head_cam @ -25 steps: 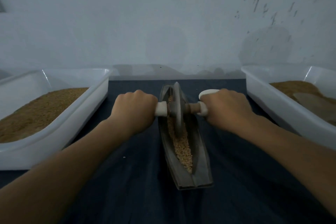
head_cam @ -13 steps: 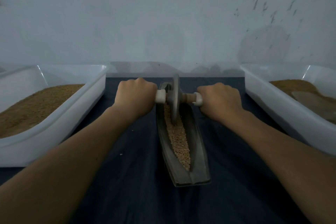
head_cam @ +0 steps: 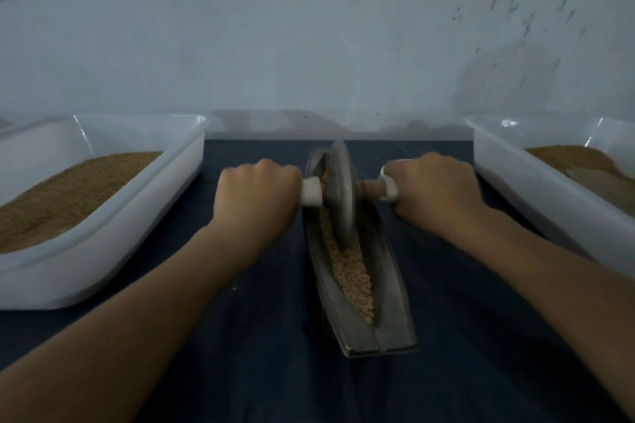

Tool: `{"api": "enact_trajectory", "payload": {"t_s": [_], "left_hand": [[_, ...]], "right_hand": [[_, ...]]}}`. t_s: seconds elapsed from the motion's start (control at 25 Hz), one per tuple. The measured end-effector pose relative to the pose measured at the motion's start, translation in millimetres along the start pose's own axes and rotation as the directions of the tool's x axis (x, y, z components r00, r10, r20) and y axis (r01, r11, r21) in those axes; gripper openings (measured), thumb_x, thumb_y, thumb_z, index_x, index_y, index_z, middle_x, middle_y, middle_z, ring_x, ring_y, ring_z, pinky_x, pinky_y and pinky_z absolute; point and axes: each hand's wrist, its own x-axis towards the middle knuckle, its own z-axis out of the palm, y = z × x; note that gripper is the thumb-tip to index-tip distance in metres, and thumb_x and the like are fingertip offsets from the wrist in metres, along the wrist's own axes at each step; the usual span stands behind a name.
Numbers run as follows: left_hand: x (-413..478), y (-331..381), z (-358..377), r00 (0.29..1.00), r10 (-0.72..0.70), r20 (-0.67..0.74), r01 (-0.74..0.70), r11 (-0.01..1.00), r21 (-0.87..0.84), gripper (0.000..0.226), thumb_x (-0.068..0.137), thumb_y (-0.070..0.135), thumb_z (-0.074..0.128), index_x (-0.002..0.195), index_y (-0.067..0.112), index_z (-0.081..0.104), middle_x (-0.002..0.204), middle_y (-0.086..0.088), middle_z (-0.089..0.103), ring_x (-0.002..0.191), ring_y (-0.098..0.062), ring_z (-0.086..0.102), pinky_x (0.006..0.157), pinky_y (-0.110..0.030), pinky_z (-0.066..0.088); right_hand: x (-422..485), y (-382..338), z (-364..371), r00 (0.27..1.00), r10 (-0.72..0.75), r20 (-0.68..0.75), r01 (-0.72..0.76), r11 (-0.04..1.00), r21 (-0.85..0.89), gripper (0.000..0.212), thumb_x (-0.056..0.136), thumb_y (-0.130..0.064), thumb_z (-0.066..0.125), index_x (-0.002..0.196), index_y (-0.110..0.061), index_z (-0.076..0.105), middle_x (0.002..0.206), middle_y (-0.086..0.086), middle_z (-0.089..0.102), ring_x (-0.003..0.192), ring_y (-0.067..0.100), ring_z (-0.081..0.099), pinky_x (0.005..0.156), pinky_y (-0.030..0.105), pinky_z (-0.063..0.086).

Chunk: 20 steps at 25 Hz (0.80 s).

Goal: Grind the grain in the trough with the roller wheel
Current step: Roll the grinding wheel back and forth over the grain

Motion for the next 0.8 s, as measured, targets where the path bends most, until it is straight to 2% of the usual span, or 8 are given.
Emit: {"api": "enact_trajectory", "payload": {"t_s": [0.16,0.36,0.48,0.52,0.56,0.64,0.72,0.8], "left_hand": [[43,-4,22,0.998,-0.038,0.056,0.041,0.998,-0.045,0.011,0.087,0.025,0.064,0.081,0.021,0.055,0.063,0.003,0.033,0.059,-0.021,0.039,0.055,-0.034,0.032],[39,-10,34,1.000,-0.016,-0.013,0.015,0.997,-0.081,0.030,0.084,0.034,0.068,0.075,0.025,0.041,0.059,0.005,0.026,0.047,-0.015,0.018,0.050,-0.032,0.023],[34,-11,29,1.000,-0.015,-0.002,0.015,0.992,-0.124,0.033,0.081,0.043,0.069,0.074,0.028,0.040,0.059,0.007,0.025,0.047,-0.012,0.016,0.048,-0.029,0.018],[29,-10,29,0.999,-0.037,-0.004,0.036,0.989,-0.143,0.034,0.079,0.045,0.070,0.073,0.029,0.040,0.059,0.008,0.026,0.047,-0.011,0.016,0.047,-0.027,0.016],[22,-9,32,0.997,-0.075,-0.002,0.073,0.981,-0.179,0.034,0.078,0.046,0.070,0.072,0.029,0.041,0.059,0.009,0.029,0.047,-0.010,0.019,0.046,-0.026,0.015],[11,-9,39,0.980,-0.193,0.048,0.198,0.933,-0.301,0.031,0.078,0.047,0.068,0.069,0.027,0.047,0.059,0.011,0.041,0.048,-0.009,0.033,0.046,-0.024,0.022],[7,-14,41,0.948,-0.292,0.125,0.316,0.834,-0.452,0.026,0.076,0.052,0.066,0.069,0.030,0.053,0.062,0.012,0.052,0.053,-0.009,0.046,0.046,-0.023,0.030],[8,-19,39,0.905,-0.361,0.225,0.421,0.675,-0.606,0.020,0.073,0.047,0.070,0.069,0.033,0.057,0.064,0.012,0.058,0.057,-0.008,0.053,0.048,-0.024,0.034]], "right_hand": [[47,5,27,0.997,0.062,0.042,-0.064,0.997,0.035,0.024,0.090,-0.037,0.064,0.074,-0.031,0.047,0.076,-0.007,0.054,0.070,0.021,0.049,0.058,0.031,0.035],[44,5,31,0.995,0.015,-0.094,-0.017,1.000,-0.019,0.026,0.086,-0.037,0.071,0.078,-0.031,0.047,0.073,-0.005,0.055,0.067,0.023,0.054,0.051,0.028,0.027],[40,5,18,0.999,-0.032,-0.001,0.032,0.999,-0.031,0.023,0.087,-0.036,0.070,0.093,-0.031,0.048,0.085,-0.007,0.060,0.082,0.023,0.060,0.073,0.036,0.037],[37,7,15,0.998,-0.060,0.011,0.060,0.998,-0.034,0.032,0.085,-0.035,0.072,0.109,-0.034,0.051,0.099,-0.008,0.062,0.100,0.023,0.060,0.092,0.042,0.033],[33,11,12,0.998,-0.064,0.006,0.064,0.998,-0.029,0.059,0.081,-0.033,0.076,0.132,-0.038,0.045,0.119,-0.006,0.059,0.122,0.024,0.053,0.109,0.052,0.019],[22,21,-1,0.989,0.018,-0.150,0.000,0.992,0.123,0.107,0.070,-0.027,0.082,0.155,-0.043,0.021,0.152,-0.001,0.038,0.146,0.027,0.029,0.118,0.061,0.003],[7,34,1,0.936,0.182,-0.303,-0.074,0.940,0.334,0.103,0.071,-0.024,0.081,0.155,-0.040,0.024,0.152,-0.003,0.034,0.141,0.027,0.033,0.112,0.052,0.031],[-9,42,12,0.921,0.334,-0.200,-0.227,0.879,0.419,0.075,0.083,-0.034,0.073,0.147,-0.033,0.034,0.143,0.000,0.039,0.126,0.028,0.041,0.090,0.043,0.044]]}}
